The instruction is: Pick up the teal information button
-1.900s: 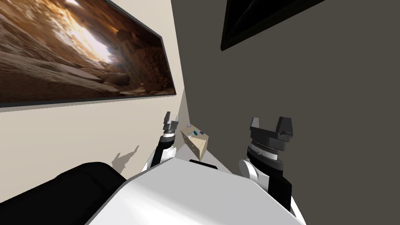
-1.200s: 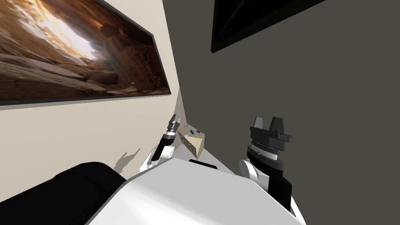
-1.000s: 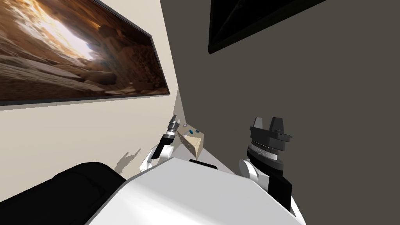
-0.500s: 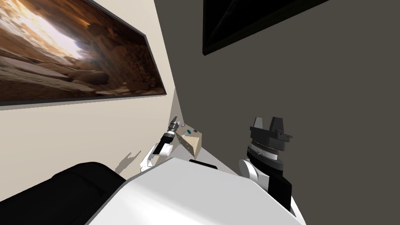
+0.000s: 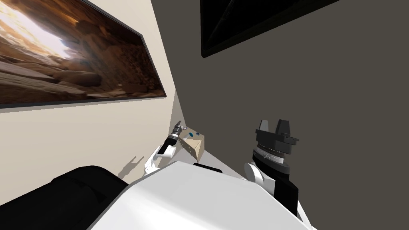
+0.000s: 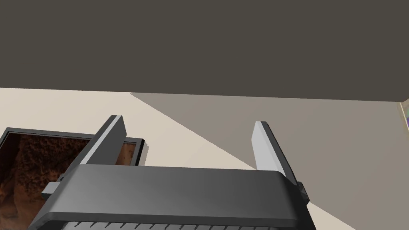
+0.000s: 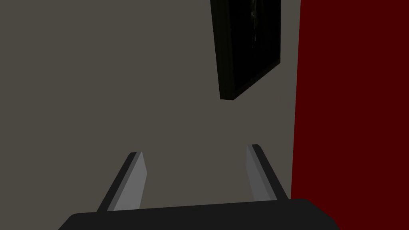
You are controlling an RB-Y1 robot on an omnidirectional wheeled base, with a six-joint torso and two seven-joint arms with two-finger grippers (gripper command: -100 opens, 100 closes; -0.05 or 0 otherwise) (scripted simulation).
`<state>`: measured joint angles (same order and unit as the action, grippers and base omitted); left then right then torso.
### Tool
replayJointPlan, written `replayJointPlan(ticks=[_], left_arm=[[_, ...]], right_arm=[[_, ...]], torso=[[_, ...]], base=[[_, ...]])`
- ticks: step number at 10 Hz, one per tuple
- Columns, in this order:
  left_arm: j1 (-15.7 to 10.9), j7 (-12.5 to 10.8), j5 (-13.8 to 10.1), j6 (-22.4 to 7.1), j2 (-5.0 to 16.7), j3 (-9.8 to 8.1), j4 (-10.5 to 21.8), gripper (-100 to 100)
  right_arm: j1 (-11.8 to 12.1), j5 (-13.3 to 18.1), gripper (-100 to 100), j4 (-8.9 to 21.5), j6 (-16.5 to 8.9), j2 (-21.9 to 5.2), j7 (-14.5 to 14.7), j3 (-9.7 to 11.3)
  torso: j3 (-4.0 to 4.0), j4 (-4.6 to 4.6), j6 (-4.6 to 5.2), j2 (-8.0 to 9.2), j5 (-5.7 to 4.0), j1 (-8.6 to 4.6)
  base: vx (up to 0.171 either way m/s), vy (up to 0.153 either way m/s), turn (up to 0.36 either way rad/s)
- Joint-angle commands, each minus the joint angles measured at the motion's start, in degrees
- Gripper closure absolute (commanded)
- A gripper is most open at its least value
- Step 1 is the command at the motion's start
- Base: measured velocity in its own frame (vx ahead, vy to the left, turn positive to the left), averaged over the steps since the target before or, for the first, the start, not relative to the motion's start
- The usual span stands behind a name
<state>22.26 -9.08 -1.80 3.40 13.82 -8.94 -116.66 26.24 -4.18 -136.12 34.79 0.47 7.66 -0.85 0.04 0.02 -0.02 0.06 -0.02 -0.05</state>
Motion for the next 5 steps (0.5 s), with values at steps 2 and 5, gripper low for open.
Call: replayJointPlan(ticks=[2, 5], left_arm=[[-1.0, 0.0, -0.4, -4.1, 0.8, -0.90, 2.2, -100], [-3.6, 0.2, -1.3, -9.3, 2.4, -2.77, 7.5, -100]], right_arm=[[0.0, 0.0, 0, 0.0, 0.0, 0.0, 0.0, 0.0], [0.0, 0.0, 0, 0.0, 0.0, 0.0, 0.0, 0.0]], torso=[[0.01, 0.00, 0.04, 0.02, 0.00, -0.05], [0.00, 0.00, 0.00, 0.00, -0.01, -0.06]], base=[[-0.019, -0.035, -0.116], [-0.011, -0.043, -0.129]])
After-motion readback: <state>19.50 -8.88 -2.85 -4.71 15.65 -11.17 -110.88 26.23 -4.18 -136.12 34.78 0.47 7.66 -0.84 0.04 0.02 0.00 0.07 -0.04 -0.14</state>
